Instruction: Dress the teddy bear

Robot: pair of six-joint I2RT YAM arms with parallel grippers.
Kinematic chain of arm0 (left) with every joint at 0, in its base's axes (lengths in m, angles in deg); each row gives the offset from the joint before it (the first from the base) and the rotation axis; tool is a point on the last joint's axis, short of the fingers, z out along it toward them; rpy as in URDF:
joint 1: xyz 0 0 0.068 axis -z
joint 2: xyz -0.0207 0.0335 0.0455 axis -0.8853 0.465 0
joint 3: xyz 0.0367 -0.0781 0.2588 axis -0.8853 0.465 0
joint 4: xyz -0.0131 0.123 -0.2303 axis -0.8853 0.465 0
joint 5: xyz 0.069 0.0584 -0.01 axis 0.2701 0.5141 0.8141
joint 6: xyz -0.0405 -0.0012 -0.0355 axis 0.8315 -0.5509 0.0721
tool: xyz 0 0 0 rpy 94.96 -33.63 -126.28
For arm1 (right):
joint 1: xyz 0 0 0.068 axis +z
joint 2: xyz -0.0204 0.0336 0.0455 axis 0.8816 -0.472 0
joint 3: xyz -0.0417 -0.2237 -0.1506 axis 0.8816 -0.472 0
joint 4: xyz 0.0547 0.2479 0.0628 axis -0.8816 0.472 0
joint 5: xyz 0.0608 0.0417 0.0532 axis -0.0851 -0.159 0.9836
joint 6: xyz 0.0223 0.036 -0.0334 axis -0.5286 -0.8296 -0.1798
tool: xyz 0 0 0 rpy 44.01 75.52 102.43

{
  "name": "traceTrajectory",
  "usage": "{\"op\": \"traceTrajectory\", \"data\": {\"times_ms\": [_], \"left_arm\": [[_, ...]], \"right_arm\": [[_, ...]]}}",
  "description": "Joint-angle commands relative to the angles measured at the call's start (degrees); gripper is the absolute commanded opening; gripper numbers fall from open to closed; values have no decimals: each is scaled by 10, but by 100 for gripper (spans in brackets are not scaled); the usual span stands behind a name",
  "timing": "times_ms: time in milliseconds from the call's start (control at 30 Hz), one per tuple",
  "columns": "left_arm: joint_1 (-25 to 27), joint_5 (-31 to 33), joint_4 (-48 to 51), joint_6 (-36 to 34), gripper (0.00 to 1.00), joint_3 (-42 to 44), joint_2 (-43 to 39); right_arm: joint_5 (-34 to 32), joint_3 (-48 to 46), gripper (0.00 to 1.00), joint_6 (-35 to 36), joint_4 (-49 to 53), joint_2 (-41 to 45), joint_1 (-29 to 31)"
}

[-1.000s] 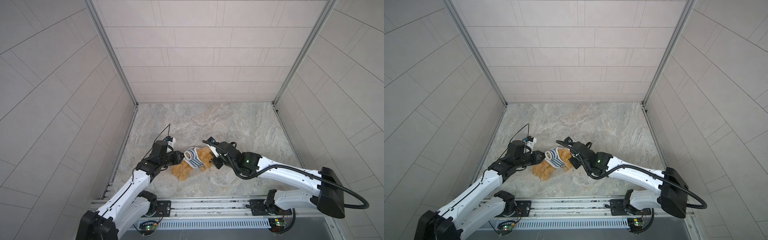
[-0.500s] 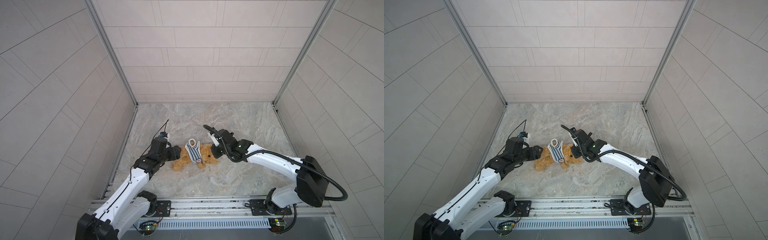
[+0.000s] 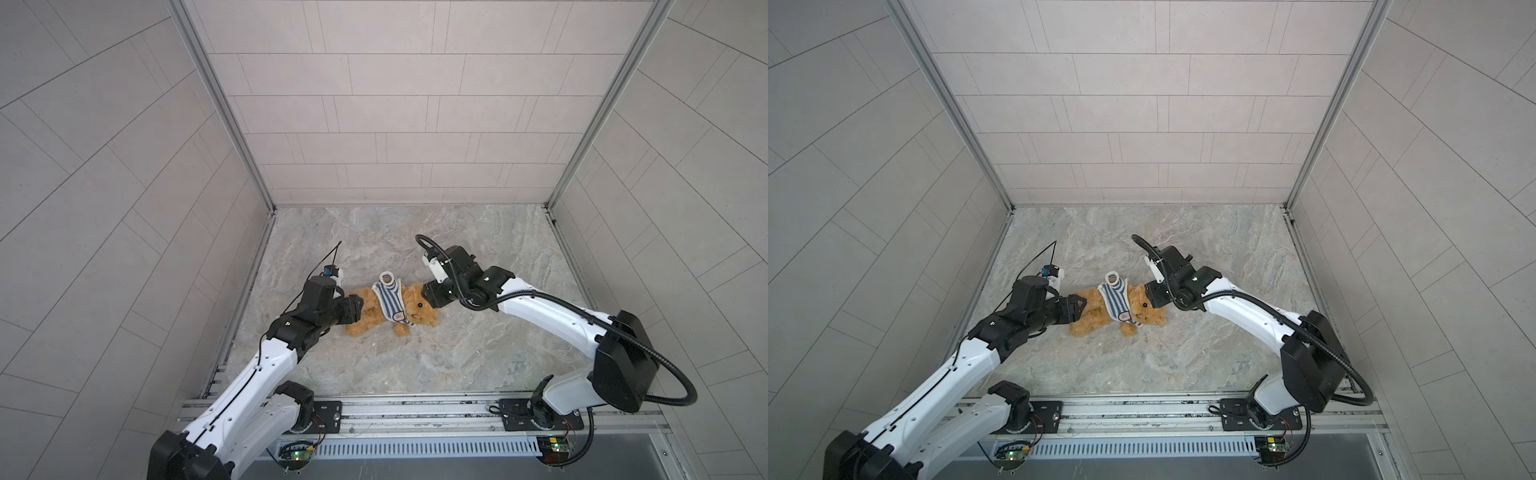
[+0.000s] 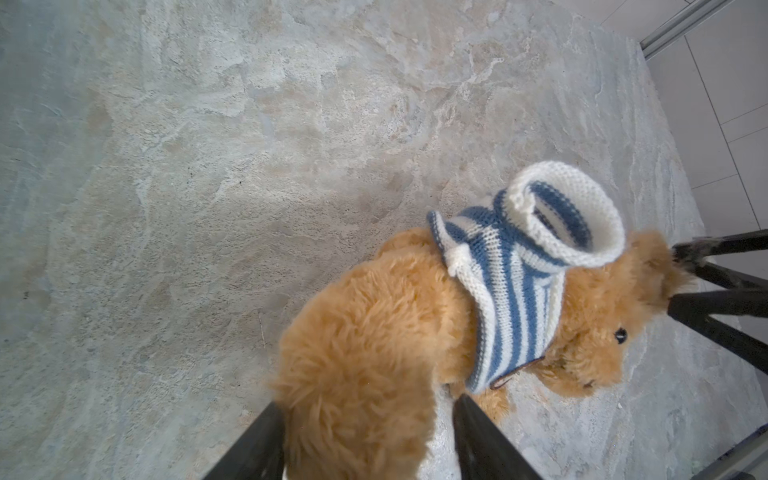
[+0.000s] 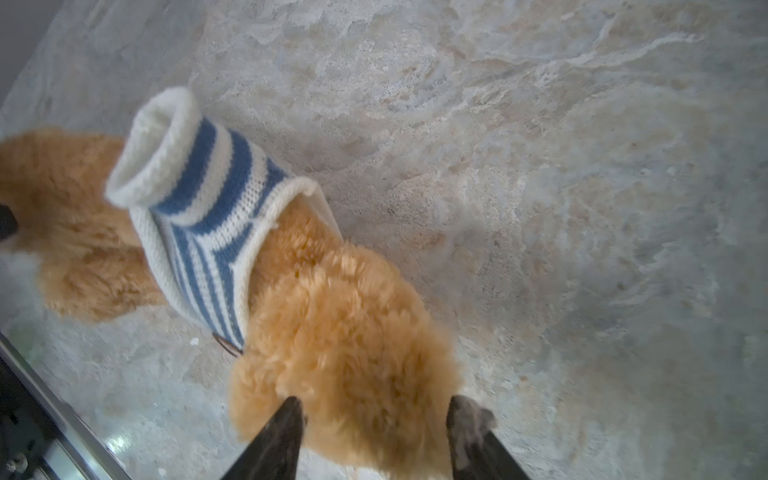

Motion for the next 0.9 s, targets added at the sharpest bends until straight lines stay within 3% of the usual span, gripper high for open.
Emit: {"op": "traceTrajectory", "data": {"times_ms": [0, 300, 433, 600, 867], "left_arm": [[9, -7, 27, -14, 68, -26, -21], [45, 48, 60, -24, 67, -59, -65], [58, -26, 29, -27, 66, -80, -30], [97, -65, -12, -14, 61, -94, 53], [97, -55, -67, -18, 52, -110, 174]], "right_arm": [[-15, -44, 62, -35, 17, 80, 1], [-1, -242, 72, -79, -130, 240, 12], [34, -277, 72, -64, -198, 230, 13], [61, -281, 70, -47, -257, 182, 12], [68, -285, 65, -32, -301, 128, 9]]}}
